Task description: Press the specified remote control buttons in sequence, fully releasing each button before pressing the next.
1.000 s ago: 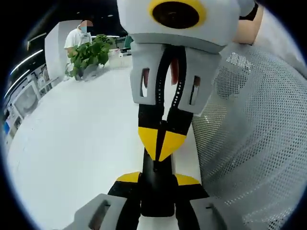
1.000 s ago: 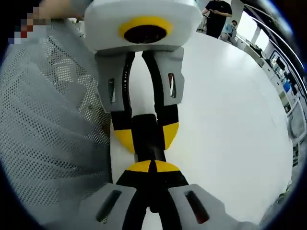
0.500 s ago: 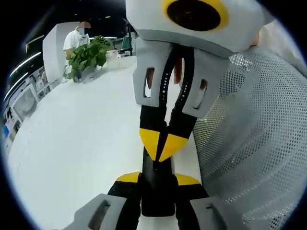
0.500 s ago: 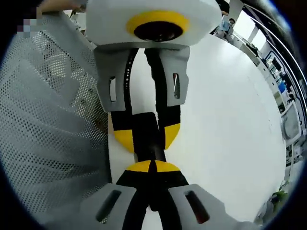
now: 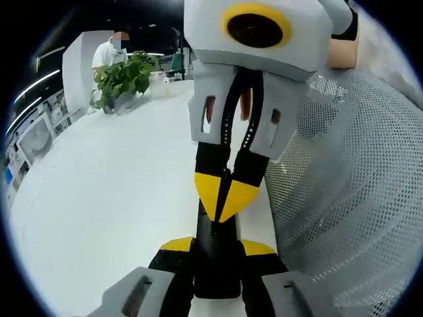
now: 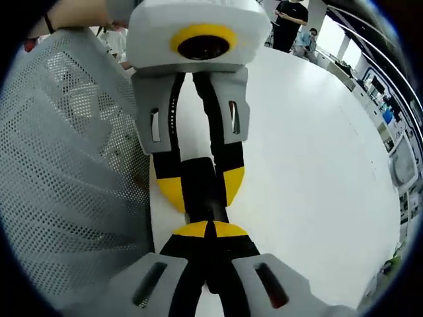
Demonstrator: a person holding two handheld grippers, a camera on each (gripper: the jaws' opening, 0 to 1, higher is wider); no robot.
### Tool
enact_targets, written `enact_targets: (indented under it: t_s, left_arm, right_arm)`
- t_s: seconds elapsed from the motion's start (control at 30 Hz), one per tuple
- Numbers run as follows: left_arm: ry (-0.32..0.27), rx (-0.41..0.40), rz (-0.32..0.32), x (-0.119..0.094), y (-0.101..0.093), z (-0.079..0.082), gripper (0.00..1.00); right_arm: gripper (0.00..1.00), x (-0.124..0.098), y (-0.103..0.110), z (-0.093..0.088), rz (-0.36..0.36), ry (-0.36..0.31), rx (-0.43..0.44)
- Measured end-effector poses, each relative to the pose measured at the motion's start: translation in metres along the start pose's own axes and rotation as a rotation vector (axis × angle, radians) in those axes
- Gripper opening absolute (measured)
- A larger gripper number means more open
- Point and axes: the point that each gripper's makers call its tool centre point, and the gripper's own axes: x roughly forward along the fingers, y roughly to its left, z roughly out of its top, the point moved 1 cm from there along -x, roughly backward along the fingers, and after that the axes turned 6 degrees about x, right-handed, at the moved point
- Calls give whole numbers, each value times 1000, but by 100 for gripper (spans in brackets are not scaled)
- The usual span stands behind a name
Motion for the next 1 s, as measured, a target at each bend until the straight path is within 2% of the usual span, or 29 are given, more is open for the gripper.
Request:
enact_targets:
  t_s: [0.27, 1.0]
  left_arm:
    - [27, 2, 9, 1, 1, -1, 26]
    - [2, -10, 12, 0, -1, 0, 26]
  right_arm:
    - [0, 0, 0, 0, -5, 16, -26]
    - [0, 1, 1, 0, -16, 12, -48]
